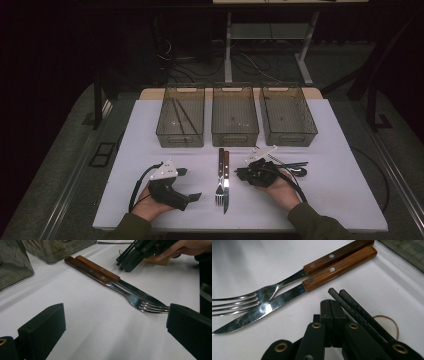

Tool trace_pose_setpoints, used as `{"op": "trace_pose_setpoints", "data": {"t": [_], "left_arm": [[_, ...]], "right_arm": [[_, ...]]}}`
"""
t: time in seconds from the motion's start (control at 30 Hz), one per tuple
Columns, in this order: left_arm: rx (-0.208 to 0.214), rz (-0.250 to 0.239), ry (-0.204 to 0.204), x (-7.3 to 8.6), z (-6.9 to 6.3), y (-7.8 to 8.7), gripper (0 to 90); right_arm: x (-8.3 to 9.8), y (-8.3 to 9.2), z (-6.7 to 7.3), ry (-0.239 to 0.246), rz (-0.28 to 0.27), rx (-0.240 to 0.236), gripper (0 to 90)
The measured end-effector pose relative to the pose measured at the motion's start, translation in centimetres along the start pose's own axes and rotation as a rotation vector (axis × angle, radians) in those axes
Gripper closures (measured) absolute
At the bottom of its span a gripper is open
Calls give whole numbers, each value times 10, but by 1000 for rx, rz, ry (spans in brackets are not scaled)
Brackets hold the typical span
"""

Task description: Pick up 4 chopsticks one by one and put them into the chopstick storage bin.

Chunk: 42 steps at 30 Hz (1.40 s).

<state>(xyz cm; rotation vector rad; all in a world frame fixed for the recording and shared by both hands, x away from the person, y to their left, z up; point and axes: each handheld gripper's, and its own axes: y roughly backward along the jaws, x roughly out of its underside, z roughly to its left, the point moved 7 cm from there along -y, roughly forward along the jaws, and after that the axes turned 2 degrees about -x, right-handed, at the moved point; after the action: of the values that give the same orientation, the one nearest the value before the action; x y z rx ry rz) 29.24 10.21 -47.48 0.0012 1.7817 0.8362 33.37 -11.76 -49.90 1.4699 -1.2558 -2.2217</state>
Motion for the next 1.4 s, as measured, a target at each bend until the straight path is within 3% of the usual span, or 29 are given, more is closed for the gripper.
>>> {"op": "trace_pose_setpoints", "data": {"t": [0.7,1.17,1.3,1.4], "left_arm": [[1,0,-2,0,0,0,9],[2,-1,-1,0,0,0,9],[3,-2,-2,0,0,0,9],[3,-3,-1,0,0,0,9]], "right_arm": [[-10,-6,-18,-32,-25,34,896],[-18,-11,-20,-44,-48,35,896],[-22,-3,-20,-50,-77,18,896],[-26,15,-28,-67,-113,31,896]]}}
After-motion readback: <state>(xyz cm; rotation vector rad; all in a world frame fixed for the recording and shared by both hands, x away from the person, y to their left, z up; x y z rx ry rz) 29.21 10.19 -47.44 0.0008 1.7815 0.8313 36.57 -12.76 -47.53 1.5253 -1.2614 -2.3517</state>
